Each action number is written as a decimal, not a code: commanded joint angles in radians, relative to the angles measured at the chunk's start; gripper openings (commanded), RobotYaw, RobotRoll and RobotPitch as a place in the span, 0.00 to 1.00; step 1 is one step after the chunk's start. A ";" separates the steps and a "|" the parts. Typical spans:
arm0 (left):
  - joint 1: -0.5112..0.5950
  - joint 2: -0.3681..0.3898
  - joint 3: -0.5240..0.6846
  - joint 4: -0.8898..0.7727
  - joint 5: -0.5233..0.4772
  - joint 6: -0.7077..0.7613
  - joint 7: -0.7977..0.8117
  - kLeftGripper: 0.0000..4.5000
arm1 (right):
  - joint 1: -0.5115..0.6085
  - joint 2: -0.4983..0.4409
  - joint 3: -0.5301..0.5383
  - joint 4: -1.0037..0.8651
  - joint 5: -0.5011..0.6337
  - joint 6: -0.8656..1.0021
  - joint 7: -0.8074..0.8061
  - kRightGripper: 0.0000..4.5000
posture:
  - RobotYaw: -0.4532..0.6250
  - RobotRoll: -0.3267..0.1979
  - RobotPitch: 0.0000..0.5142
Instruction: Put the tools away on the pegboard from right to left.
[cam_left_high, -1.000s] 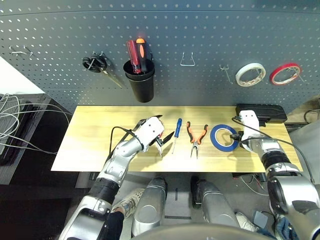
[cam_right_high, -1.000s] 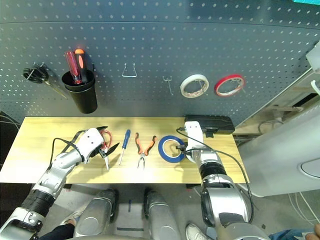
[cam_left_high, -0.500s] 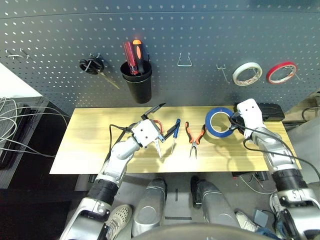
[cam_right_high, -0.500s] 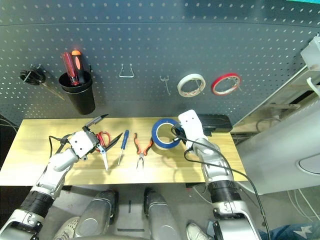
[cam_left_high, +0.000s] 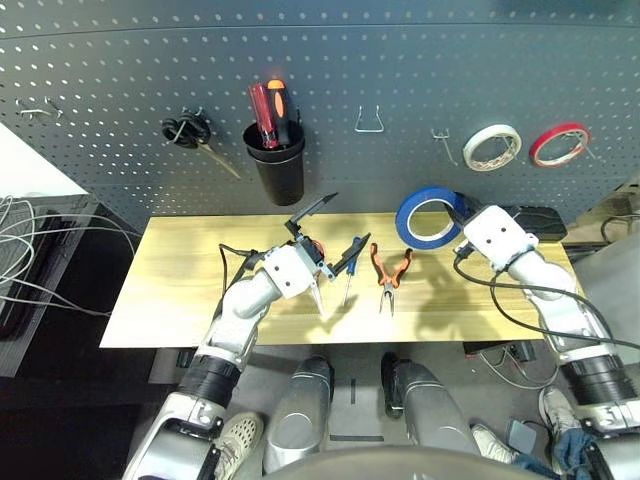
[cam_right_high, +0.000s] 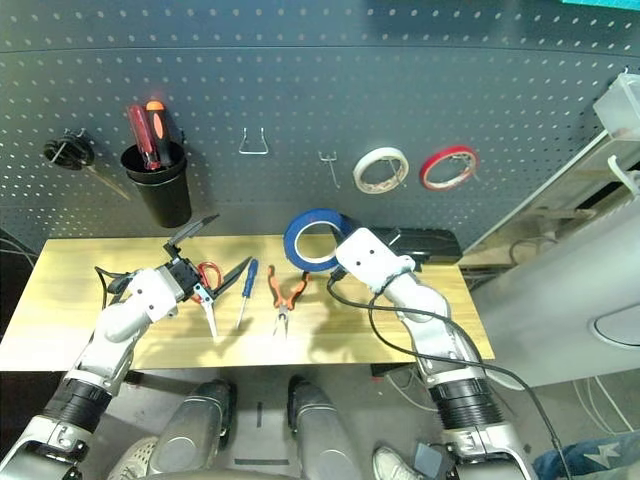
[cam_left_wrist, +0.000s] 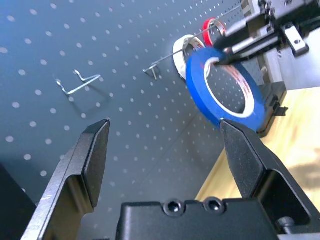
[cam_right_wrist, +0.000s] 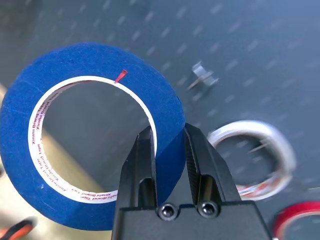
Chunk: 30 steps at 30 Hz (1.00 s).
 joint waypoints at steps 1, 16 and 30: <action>-0.007 0.002 -0.002 -0.008 0.009 -0.017 0.002 1.00 | 0.035 -0.003 -0.062 -0.045 -0.017 -0.064 -0.064 0.16 | 0.51 0.62 0.39; -0.052 -0.009 -0.008 0.034 -0.003 -0.026 -0.006 1.00 | -0.033 0.032 -0.112 -0.054 -0.019 -0.034 -0.127 0.16 | 0.48 0.62 0.40; -0.044 -0.007 -0.012 0.005 -0.010 0.023 -0.020 1.00 | -0.278 0.071 -0.035 0.347 -0.060 -0.049 -0.157 0.16 | 0.53 0.62 0.40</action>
